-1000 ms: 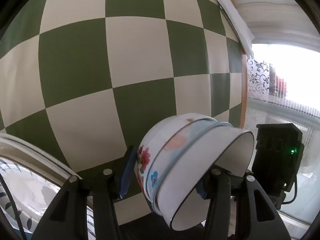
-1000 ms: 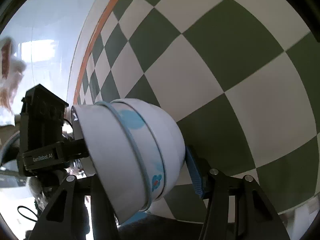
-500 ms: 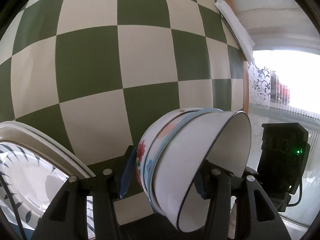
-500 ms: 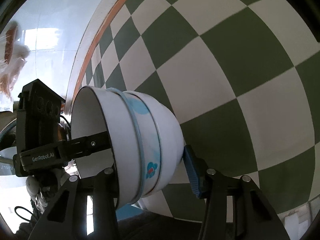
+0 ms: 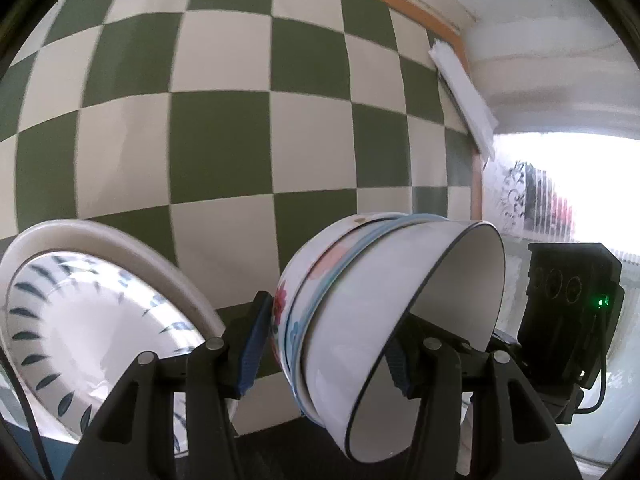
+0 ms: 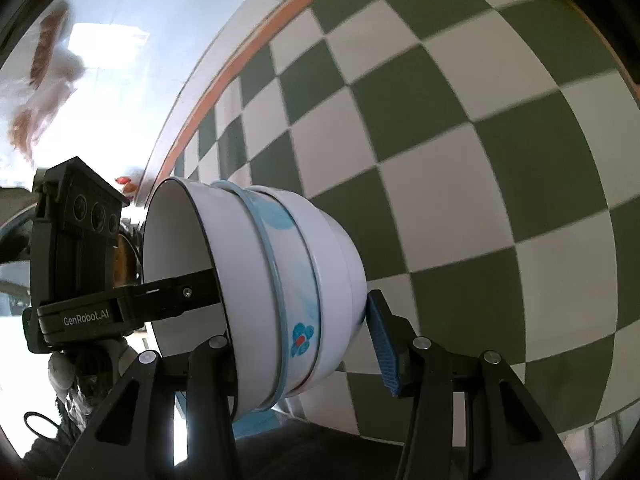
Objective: Organize plates and bowls
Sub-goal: 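Carry the bowl stack with both tools over the plate stack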
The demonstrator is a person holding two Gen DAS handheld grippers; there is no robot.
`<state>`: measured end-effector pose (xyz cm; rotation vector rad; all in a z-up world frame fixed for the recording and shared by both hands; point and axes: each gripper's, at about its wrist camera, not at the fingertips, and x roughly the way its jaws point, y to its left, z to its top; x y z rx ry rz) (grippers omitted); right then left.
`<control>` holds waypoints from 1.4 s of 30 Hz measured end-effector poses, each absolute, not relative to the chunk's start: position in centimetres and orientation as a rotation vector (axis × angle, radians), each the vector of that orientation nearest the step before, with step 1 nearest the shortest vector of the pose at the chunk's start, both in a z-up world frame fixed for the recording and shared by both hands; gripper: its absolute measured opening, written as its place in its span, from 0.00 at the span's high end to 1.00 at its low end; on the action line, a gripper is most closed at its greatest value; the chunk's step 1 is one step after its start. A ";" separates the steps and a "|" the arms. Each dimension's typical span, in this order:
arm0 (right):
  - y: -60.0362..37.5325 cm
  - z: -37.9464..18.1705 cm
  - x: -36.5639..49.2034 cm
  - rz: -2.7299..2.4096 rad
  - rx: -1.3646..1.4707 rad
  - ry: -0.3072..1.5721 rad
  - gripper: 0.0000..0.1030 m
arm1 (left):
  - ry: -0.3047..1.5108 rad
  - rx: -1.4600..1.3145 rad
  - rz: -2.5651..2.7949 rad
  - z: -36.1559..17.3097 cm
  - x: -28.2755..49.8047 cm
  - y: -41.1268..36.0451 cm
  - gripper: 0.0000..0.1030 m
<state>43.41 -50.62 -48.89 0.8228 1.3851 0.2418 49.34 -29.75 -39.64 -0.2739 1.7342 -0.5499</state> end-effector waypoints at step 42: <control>-32.1 -49.7 45.6 0.392 0.671 1.483 0.52 | 1.726 -0.359 -0.423 -40.9 47.9 -12.2 0.53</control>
